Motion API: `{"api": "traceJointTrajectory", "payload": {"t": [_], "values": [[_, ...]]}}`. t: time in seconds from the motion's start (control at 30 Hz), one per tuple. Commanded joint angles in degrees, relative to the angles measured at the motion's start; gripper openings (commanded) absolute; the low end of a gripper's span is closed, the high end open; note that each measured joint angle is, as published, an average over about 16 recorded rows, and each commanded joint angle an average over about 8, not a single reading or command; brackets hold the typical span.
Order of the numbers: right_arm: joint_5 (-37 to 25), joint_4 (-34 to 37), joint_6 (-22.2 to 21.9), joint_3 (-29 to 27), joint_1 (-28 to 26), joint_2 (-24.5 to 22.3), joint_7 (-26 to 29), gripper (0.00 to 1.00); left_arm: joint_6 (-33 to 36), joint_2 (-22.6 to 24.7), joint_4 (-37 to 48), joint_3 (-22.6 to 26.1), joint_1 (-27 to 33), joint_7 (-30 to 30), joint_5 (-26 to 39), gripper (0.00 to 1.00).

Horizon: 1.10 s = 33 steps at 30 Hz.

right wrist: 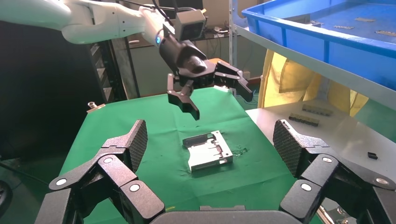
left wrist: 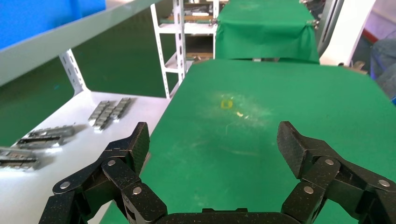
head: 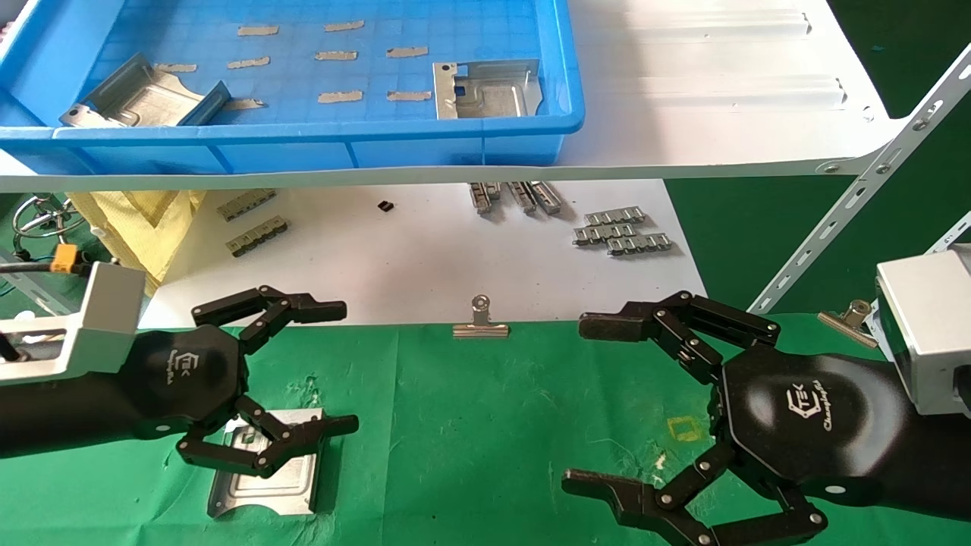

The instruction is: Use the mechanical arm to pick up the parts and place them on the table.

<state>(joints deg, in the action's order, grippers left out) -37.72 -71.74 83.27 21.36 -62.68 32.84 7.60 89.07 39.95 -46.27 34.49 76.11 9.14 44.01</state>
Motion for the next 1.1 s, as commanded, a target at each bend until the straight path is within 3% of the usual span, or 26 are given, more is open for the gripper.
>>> {"api": "traceJointTrajectory", "payload": {"t": [0.03, 1.1], "values": [[0.0, 0.0, 0.0, 0.0, 0.0, 0.0, 0.0, 1.00, -0.2, -0.3, -1.8, -1.2, -1.0, -1.3, -0.1, 1.00], [0.0, 0.0, 0.0, 0.0, 0.0, 0.0, 0.0, 1.00, -3.4, -5.1, -28.2, -19.0, -15.0, -20.3, -2.2, 1.00]]}}
